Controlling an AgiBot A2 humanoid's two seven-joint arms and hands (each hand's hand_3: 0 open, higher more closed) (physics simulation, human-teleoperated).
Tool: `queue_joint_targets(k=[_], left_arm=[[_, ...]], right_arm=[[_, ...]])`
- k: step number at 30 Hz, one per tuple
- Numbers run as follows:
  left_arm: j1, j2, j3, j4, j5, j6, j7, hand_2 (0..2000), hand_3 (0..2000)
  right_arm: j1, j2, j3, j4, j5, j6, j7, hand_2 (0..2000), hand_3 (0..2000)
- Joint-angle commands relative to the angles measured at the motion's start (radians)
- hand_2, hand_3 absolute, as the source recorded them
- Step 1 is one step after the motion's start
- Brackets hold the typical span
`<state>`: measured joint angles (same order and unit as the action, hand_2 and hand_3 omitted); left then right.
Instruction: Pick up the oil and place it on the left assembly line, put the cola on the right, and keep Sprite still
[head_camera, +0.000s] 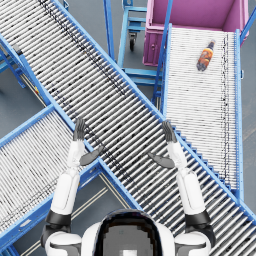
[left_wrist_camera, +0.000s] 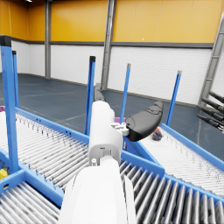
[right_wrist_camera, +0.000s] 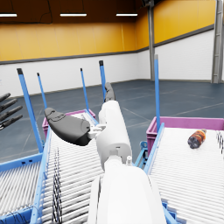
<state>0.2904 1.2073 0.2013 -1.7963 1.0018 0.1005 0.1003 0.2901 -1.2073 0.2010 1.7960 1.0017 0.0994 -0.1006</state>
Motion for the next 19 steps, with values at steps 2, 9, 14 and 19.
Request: queue_joint_targets(k=[2,9,14,19], left_arm=[[-0.001,0.000,0.000,0.000,-0.001,0.000,0.000,0,0],[-0.001,-0.001,0.001,0.000,-0.002,0.000,0.000,0,0],[-0.001,-0.001,0.001,0.000,-0.002,0.000,0.000,0,0],[-0.001,-0.001,0.001,0.000,-0.002,0.000,0.000,0,0]], right_arm=[[0.000,0.000,0.001,0.000,-0.001,0.000,0.000,0,0],[-0.001,0.001,0.001,0.000,-0.002,0.000,0.000,0,0],[-0.001,0.001,0.001,0.000,-0.002,0.000,0.000,0,0],[-0.001,0.001,0.001,0.000,-0.002,0.000,0.000,0,0]])
